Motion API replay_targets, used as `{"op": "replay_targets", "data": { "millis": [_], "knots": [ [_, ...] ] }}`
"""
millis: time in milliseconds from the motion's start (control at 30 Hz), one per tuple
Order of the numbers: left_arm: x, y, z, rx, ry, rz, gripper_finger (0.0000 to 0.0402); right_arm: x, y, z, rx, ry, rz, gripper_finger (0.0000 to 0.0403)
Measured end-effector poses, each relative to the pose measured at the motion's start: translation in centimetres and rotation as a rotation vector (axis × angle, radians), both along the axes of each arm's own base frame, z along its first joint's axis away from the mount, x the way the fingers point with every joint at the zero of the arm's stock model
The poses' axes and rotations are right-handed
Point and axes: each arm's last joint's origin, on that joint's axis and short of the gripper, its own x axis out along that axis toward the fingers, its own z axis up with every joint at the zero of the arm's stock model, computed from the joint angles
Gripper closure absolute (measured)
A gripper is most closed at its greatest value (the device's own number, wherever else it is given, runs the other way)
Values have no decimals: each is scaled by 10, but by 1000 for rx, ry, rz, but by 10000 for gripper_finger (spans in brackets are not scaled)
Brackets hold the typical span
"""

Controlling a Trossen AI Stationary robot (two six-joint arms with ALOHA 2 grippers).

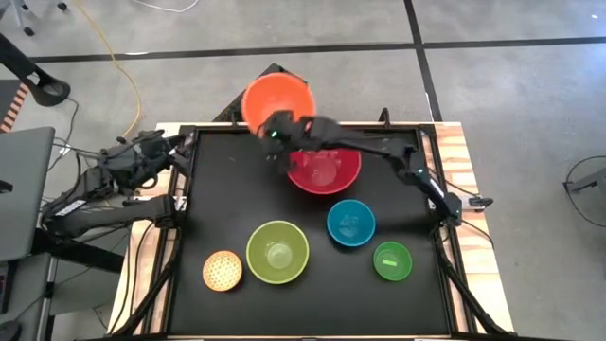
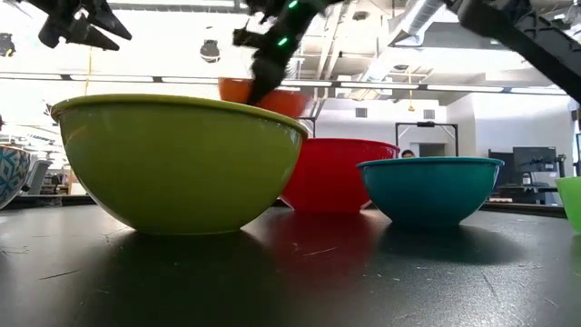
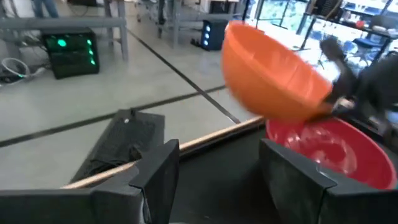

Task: Nest bowls inside each other
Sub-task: Stack the orange bowl on top of the red bowl

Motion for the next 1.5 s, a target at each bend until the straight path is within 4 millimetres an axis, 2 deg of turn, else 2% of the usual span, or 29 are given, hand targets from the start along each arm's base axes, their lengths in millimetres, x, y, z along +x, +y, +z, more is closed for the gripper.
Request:
{"op": "replay_targets", "data": {
  "millis": [200,300,400,533,633,767,1000,1100,1200,1333,1500],
  "knots": [
    [23,6,-29,-70,1,-50,191,-51,3,33,258,67,-30,386],
    [36,9,-42,-99,-33,-110,191,-70,8,45,308,106,-53,386],
    [48,11,-53,-125,-73,-169,191,-76,12,52,310,98,-55,386],
    [62,14,-66,-153,-114,-229,191,-78,21,50,335,135,-62,386],
    [70,15,-72,-172,-115,-260,191,-73,28,34,355,184,-52,386],
    [76,15,-75,-183,-98,-278,191,-77,35,4,380,264,-52,386],
    [80,14,-76,-184,-81,-291,191,-99,41,-27,375,89,-62,386],
    [81,14,-77,-185,-78,-291,191,-97,40,-41,378,52,-80,386],
    [80,14,-76,-184,-80,-290,191,-95,40,-54,400,92,-127,386],
    [81,15,-77,-185,-78,-290,191,-80,37,-77,402,114,-134,386],
    [82,15,-77,-189,-75,-293,191,-71,34,-97,411,155,-157,386]
  ]
}}
